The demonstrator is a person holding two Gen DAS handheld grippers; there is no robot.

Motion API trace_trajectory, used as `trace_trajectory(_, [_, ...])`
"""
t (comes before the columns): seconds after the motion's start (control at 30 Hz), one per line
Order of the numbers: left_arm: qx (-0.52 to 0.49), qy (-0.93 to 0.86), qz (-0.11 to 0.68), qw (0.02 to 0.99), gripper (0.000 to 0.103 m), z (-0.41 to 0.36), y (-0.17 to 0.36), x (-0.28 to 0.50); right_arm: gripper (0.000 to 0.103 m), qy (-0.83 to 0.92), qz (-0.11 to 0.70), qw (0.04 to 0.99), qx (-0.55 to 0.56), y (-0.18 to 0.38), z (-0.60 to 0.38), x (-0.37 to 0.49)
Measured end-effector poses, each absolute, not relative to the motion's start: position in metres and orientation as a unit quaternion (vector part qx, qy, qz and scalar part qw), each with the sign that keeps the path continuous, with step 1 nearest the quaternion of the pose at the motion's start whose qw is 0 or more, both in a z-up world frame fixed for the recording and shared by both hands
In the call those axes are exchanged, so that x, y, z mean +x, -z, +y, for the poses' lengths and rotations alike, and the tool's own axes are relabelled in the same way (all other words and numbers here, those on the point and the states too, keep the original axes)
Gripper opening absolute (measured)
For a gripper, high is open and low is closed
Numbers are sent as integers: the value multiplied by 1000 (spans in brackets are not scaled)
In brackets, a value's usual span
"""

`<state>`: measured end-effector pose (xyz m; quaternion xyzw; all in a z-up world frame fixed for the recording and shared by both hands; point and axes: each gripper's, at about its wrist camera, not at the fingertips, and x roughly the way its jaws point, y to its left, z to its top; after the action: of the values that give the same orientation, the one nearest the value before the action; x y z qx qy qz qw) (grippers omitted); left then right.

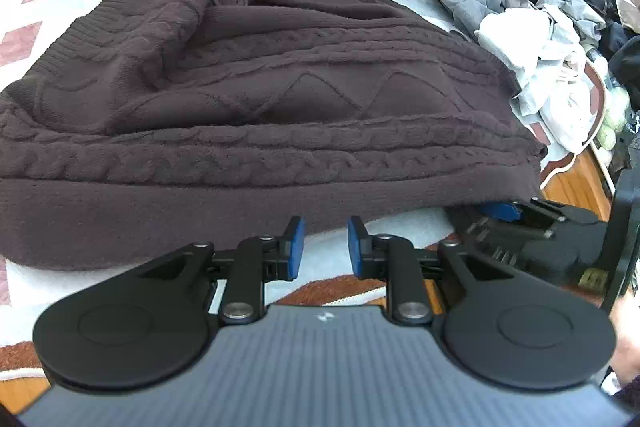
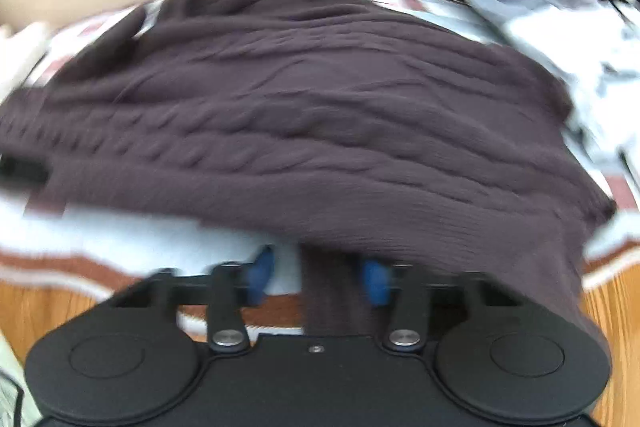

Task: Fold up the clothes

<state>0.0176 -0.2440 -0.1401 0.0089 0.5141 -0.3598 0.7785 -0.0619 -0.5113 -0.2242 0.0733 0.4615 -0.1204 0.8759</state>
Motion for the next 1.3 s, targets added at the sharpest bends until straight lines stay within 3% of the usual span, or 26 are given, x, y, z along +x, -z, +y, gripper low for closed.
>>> trace_trajectory(0.03, [9, 358, 515, 778, 22, -244, 140, 17, 5, 128, 462, 874, 81, 222, -518, -64])
trace_trajectory(0.07, [9, 357, 517, 778, 22, -244, 139, 17, 3, 131, 462, 873, 89, 221, -523, -66])
trace_trajectory(0.2, [12, 356, 519, 777, 26, -243, 137, 14, 3, 91, 455, 877, 124, 205, -527, -73])
trace_trajectory(0.33, [2, 362, 514, 778, 27, -239, 135, 11, 2, -51, 435, 861, 258, 176, -529, -78])
trace_trajectory(0.47, [-5, 362, 514, 778, 27, -236, 134, 11, 3, -84, 445, 876, 165, 149, -506, -74])
trace_trajectory(0.57, [-5, 360, 516, 777, 27, -236, 135, 11, 9, -27, 477, 871, 116, 165, -504, -71])
trace_trajectory(0.63, [-5, 360, 518, 776, 27, -237, 137, 10, 31, 19, 487, 866, 108, 181, -508, -71])
trace_trajectory(0.7, [-5, 362, 519, 774, 27, -238, 139, 9, 40, 60, 493, 862, 100, 196, -513, -70])
trace_trajectory(0.9, [3, 363, 528, 768, 27, -243, 144, 7, 47, 113, 487, 863, 69, 215, -516, -57])
trace_trajectory(1.0, [-3, 361, 532, 766, 27, -245, 148, 7, 61, 139, 484, 862, 54, 225, -517, -50])
trace_trajectory(1.03, [-4, 360, 533, 766, 27, -245, 149, 7, 73, 148, 483, 862, 49, 228, -518, -48])
trace_trajectory(1.1, [-2, 358, 535, 765, 27, -245, 151, 5, 86, 166, 480, 861, 38, 235, -519, -43])
trace_trajectory(1.17, [-1, 355, 535, 766, 27, -243, 151, 5, 75, 165, 478, 862, 32, 233, -521, -40])
trace_trajectory(1.23, [-3, 352, 537, 767, 27, -241, 152, 5, 40, 155, 477, 865, 27, 228, -523, -38])
trace_trajectory(1.3, [-5, 351, 537, 767, 27, -239, 152, 6, 26, 141, 478, 867, 28, 221, -526, -36])
